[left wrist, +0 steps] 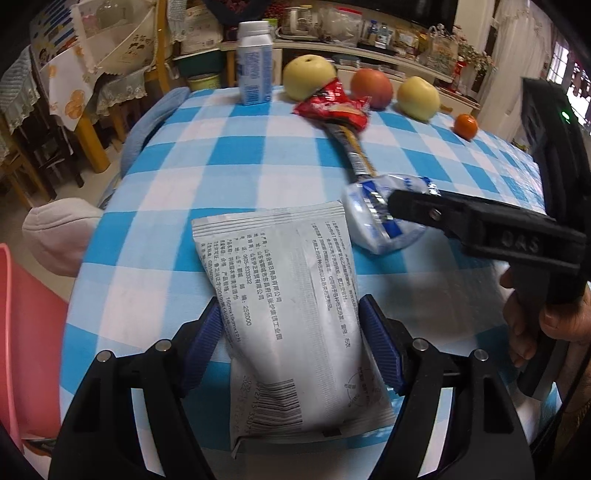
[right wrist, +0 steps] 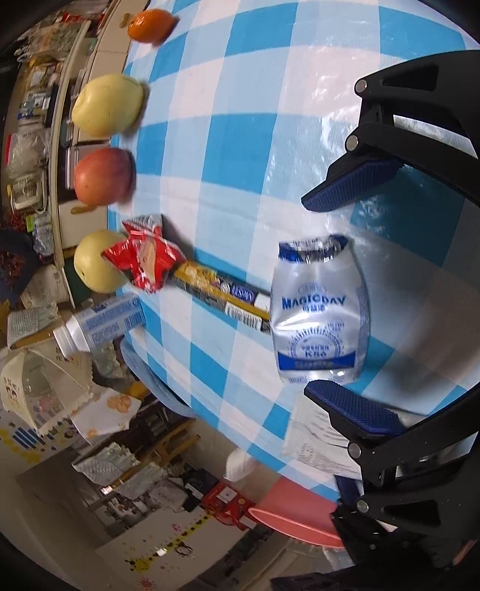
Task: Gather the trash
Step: 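Close the right gripper on the white Magic Day milk pouch while the left holds its packet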
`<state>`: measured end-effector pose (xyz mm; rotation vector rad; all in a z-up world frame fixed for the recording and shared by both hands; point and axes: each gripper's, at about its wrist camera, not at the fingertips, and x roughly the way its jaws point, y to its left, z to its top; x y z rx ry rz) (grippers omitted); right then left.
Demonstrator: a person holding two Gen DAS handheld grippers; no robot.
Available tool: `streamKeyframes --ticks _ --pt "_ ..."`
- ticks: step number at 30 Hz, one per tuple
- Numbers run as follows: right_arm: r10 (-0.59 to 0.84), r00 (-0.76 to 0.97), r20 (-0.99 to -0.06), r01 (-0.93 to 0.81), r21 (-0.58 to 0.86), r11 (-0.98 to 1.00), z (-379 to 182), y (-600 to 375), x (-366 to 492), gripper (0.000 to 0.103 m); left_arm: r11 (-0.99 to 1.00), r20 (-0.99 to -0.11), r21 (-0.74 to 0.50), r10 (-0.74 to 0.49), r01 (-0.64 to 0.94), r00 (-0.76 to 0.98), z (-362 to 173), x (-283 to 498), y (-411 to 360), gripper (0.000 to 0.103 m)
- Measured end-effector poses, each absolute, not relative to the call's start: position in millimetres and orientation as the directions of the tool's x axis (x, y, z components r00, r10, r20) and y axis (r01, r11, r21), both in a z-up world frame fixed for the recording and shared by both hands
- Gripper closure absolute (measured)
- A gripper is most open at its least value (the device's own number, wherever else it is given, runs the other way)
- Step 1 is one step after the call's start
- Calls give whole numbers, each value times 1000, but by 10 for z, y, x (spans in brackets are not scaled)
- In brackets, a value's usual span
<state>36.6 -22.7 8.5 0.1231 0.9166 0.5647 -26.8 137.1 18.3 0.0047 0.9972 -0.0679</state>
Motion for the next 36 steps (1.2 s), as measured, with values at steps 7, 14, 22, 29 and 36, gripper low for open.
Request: streamKeyframes --ticks 7,14,22,29,36 --pt "529 388 -755 -543 277 793 107 56 130 11 1000 -840 -15 -1 -21 542 183 -223 1644 28" --pt "611 254 -749 -728 268 631 215 215 -322 11 997 -837 -18 28 -78 546 211 -200 1846 28" --pt "476 470 -743 -627 98 773 182 202 -118 11 998 -839 -19 21 -67 544 183 -176 1832 28" --pt "478 450 -754 -589 151 794 70 309 94 20 997 -840 -32 13 -73 542 160 -151 1880 28" --pt "463 463 -755 -593 124 795 66 381 72 35 995 -837 -49 4 -81 547 164 -145 1941 28"
